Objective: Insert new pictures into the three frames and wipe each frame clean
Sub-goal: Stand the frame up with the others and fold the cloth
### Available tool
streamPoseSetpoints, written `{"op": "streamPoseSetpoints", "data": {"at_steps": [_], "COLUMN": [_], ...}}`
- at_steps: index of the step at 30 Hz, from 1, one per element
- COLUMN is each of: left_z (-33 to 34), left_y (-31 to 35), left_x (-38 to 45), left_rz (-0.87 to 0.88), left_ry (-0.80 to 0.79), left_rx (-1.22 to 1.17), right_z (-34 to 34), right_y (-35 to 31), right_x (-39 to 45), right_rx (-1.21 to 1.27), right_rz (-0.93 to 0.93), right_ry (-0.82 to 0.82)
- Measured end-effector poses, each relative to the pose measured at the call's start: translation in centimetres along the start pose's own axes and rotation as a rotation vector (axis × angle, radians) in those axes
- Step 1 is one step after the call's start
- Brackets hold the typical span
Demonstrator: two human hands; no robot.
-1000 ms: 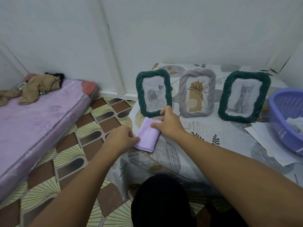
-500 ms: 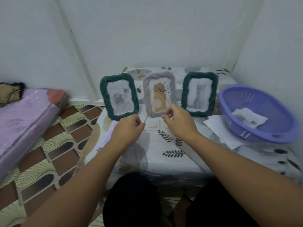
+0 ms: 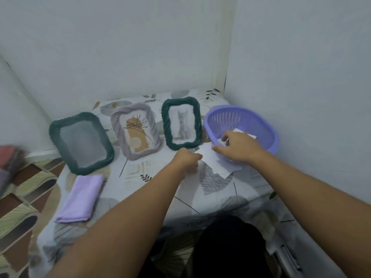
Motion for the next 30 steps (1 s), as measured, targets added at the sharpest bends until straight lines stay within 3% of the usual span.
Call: {"op": "streamPoseSetpoints", "data": {"at_steps": [3, 13, 30], "left_z": [1.8, 4.7, 6.3], "left_y": [0.8, 1.7, 3.0], "left_x": [0.5, 0.8, 1.2], "left_rz": [-0.086, -0.205, -0.044], "left_ry": [-0.01, 0.004, 0.024], "left_rx": [-0.179, -0.402, -0.135], "right_z": [0.6, 0.7, 0.6], "right_y": [0.7, 0.6, 1.1], "right_x": [-0.1, -0.4, 0.2], "right_rx": [-0.031, -0.024, 0.015], "right_rz": [-0.048, -0.145, -0.164], "right_ry": [-0.056, 0.012, -0.029]}}
Point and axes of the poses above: each hand's wrist, its own x-axis towards the middle knuckle, its own z-axis out of the palm, y = z × x, the point moved 3 cm from there along x, towards the middle knuckle, and after that the axes turned 2 degrees about -y, right-handed, at the moved point
